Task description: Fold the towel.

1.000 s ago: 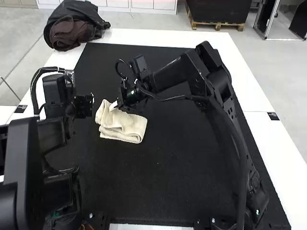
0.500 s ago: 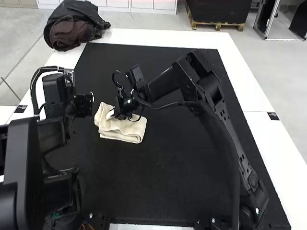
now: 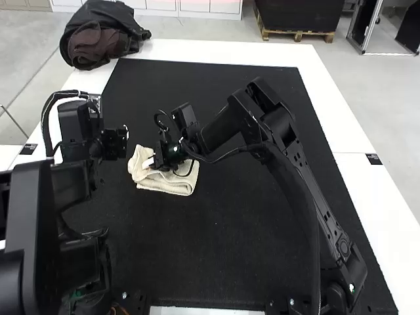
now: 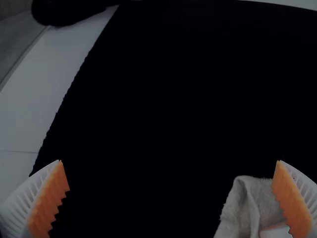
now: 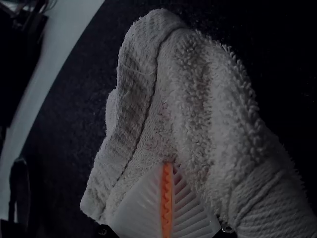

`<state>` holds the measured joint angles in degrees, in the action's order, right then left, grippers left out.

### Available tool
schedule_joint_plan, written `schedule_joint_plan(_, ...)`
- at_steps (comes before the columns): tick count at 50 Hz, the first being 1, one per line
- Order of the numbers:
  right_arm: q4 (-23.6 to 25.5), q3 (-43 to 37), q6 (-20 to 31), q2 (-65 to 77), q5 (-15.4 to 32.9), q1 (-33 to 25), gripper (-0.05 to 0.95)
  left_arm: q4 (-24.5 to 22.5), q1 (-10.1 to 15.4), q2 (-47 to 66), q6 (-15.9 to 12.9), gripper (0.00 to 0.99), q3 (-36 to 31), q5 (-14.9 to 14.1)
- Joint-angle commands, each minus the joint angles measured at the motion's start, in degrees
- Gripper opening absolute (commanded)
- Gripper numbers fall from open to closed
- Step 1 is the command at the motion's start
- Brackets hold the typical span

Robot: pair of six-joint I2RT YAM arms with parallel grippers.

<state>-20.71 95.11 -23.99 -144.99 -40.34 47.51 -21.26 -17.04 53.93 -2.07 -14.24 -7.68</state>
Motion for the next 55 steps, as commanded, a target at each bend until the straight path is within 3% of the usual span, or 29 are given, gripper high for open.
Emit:
schedule_joint_plan(1, -0.65, -0.01, -2.64, 2.25, -0.62, -0.05, -0.02, -0.54, -0.63, -0.85, 0.75, 0.964, -3.07, 0.48)
schedule_joint_plan(15, -0.12, 0.08, -8.53, 13.15, -0.53, -2.33, -0.02, 2.01, -0.28, -0.76, 2.86, 0.966, -8.17, 0.56)
schedule_joint_plan(32, 4.45, -7.04, -9.15, 28.01, -0.71, -5.14, -0.02, 6.31, 0.07, -0.76, 3.74, 0.964, -13.80, 0.48)
schedule_joint_plan(55, 7.79, -19.61, -9.59, 50.15, -0.53, -11.65, -0.02, 12.12, 5.26, -3.57, 6.81, 0.964, -17.66, 0.65)
